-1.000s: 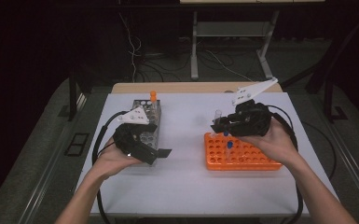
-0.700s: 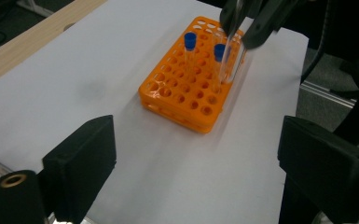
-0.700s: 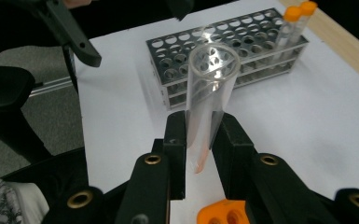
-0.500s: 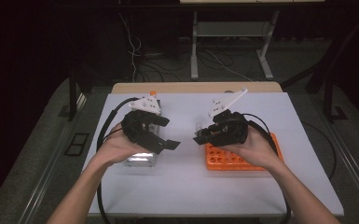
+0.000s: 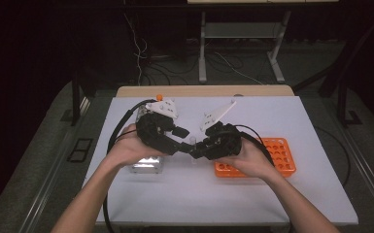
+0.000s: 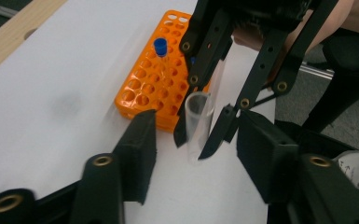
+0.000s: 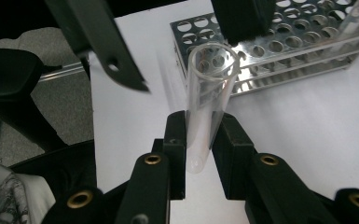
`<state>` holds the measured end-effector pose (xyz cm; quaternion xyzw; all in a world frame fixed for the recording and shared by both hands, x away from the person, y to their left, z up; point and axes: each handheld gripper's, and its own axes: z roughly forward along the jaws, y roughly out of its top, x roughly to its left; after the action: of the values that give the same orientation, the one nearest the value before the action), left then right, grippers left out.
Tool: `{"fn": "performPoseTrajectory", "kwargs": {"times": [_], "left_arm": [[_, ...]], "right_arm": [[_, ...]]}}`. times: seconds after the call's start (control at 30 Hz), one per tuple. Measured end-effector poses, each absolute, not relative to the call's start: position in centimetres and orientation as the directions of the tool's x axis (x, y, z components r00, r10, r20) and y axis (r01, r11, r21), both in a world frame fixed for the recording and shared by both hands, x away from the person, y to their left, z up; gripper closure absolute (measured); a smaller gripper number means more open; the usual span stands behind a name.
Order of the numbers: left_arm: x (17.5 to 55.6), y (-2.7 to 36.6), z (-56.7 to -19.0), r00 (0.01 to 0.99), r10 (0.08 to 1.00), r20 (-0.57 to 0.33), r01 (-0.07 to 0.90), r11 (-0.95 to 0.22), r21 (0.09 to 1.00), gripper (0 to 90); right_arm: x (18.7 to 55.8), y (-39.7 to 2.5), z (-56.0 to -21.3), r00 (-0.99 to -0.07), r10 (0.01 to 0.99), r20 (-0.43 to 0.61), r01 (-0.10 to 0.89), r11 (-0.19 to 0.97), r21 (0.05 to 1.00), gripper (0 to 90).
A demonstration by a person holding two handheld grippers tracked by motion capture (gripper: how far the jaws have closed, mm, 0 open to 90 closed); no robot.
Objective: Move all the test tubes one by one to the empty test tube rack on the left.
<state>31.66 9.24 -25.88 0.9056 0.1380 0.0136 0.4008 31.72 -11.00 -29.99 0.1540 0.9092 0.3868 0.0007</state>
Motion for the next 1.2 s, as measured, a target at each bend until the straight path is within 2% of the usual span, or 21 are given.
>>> {"fn": "performPoseTrajectory", "kwargs": {"times": [0.37, 0.53, 0.73, 1.03, 1.2], "left_arm": [[32.2, 9.2, -26.5, 0.968, 0.231, -0.097, 0.231, -0.677, 0.698, 73.3], [32.4, 9.3, -26.5, 0.967, 0.228, -0.110, 0.238, -0.674, 0.699, 74.7], [33.0, 10.2, -26.1, 0.959, 0.260, -0.109, 0.259, -0.658, 0.707, 74.8], [34.9, 11.5, -25.3, 0.942, 0.320, -0.096, 0.291, -0.645, 0.707, 74.9], [36.0, 12.4, -24.7, 0.928, 0.359, -0.097, 0.315, -0.623, 0.716, 74.9]], "right_arm": [[31.7, -9.7, -30.8, -0.956, 0.262, 0.132, 0.276, 0.653, 0.705, 75.1], [31.7, -9.5, -31.0, -0.954, 0.267, 0.134, 0.281, 0.647, 0.709, 73.4], [32.0, -10.5, -30.6, -0.945, 0.301, 0.132, 0.299, 0.623, 0.723, 57.6], [32.0, -13.7, -29.0, -0.924, 0.361, 0.124, 0.319, 0.553, 0.770, 44.2], [32.0, -15.2, -28.4, -0.911, 0.395, 0.120, 0.332, 0.528, 0.782, 33.8]]}}
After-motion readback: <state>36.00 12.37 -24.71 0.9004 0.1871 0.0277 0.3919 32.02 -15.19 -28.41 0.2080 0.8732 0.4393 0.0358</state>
